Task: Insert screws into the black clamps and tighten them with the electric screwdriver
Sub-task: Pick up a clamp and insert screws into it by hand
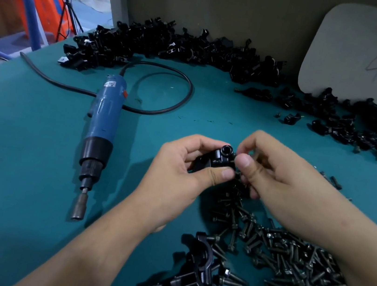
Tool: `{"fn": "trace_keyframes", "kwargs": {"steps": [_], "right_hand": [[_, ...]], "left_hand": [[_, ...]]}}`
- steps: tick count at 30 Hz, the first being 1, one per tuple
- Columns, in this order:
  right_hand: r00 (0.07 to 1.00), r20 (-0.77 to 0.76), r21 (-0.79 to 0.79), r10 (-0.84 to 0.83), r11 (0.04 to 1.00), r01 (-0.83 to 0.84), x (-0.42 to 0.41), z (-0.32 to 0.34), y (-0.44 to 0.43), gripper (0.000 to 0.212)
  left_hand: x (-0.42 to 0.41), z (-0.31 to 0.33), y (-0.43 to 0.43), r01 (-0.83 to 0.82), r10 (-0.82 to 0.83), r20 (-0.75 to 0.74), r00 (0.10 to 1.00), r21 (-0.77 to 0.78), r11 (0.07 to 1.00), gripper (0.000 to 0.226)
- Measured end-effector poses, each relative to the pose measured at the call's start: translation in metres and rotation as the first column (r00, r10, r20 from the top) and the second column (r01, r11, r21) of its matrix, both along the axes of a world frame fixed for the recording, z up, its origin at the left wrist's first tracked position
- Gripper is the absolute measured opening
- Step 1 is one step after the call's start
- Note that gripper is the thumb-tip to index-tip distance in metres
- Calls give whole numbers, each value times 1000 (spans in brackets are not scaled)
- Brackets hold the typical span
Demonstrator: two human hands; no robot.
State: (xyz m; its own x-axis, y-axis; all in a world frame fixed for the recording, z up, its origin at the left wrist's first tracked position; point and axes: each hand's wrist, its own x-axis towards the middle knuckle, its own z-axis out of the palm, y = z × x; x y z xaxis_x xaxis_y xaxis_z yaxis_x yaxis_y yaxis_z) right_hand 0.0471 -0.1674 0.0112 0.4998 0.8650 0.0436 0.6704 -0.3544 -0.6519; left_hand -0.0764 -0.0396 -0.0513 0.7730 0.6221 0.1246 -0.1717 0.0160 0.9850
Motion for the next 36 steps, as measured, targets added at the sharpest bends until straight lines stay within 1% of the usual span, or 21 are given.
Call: {"fn": "trace_keyframes", "kwargs": {"steps": [1, 4, 6, 7, 8, 9, 11, 12, 13, 18, 20, 21, 23, 24, 25, 27, 31, 34, 36], "right_hand": [[1000, 6, 27, 12, 1000, -12, -1, -1, 2, 24], [998, 56, 26, -21, 999, 19, -5, -8, 8, 46], [998, 16, 12, -64, 998, 64, -5, -9, 9, 61], [997, -7, 18, -81, 997, 81, -3, -8, 8, 65], [996, -27, 33, -88, 996, 88, -1, -5, 5, 63], [997, -40, 43, -72, 996, 74, 0, -3, 2, 53], [999, -32, 39, 1, 999, 0, 0, 0, -1, 22], [999, -26, 38, 20, 999, -19, 0, 0, 0, 12], [1000, -15, 42, 24, 999, -23, -2, -1, 1, 11], [1000, 5, 45, -17, 999, 17, -6, -10, 9, 47], [1000, 4, 33, -20, 999, 20, -3, -6, 6, 52], [1000, 10, 29, -17, 999, 16, -1, -4, 4, 46], [999, 31, 25, 12, 1000, -12, 0, -2, 2, 22], [999, 34, 30, 21, 999, -22, -1, -2, 2, 16], [999, 38, 42, 21, 999, -22, -2, -3, 3, 19], [999, 43, 44, 3, 999, -5, -7, -6, 7, 35], [999, 24, -5, -47, 999, 47, -7, 0, 5, 60], [992, 67, -34, -105, 994, 108, 7, 24, -17, 66], [980, 148, -80, -134, 986, 147, 17, 36, -45, 66]], "left_hand": [[0, 0, 0, 1, -1, 0, 1000, 4, 1000, 36], [-1, 0, 0, 3, -3, -2, 1000, 25, 1000, 34], [-1, 0, 0, 1, -1, 1, 1000, 23, 1000, 33], [-1, 0, 0, -1, 1, 2, 1000, 14, 1000, 33], [0, 0, 0, -4, 4, 1, 1000, 3, 1000, 32], [0, 0, 0, -11, 11, -2, 1000, -6, 1000, 32], [0, 0, 0, -18, 18, -5, 1000, -22, 1000, 32], [0, 0, 0, -18, 17, -7, 1000, -22, 1000, 32], [0, 0, 0, -16, 16, -7, 1000, -19, 1000, 32], [-1, 0, -1, -9, 9, -1, 1000, 8, 1000, 31], [0, 0, -1, -18, 18, 4, 1000, -12, 1000, 32], [0, 0, -1, -20, 20, 5, 1000, -21, 1000, 32], [0, 0, 0, -19, 19, -2, 1000, -26, 999, 33], [0, 0, -1, -13, 13, -5, 1000, -28, 1000, 32], [-1, 0, -1, -6, 6, -7, 1000, -30, 1000, 32], [-1, 1, -1, 8, -9, -8, 1000, -28, 1000, 31], [0, 1, -1, -8, 8, -2, 1000, -44, 999, 31], [0, 2, 0, -21, 21, -2, 1000, -101, 995, 29], [-1, 3, 0, 1, -2, -6, 1000, -159, 987, 28]]}}
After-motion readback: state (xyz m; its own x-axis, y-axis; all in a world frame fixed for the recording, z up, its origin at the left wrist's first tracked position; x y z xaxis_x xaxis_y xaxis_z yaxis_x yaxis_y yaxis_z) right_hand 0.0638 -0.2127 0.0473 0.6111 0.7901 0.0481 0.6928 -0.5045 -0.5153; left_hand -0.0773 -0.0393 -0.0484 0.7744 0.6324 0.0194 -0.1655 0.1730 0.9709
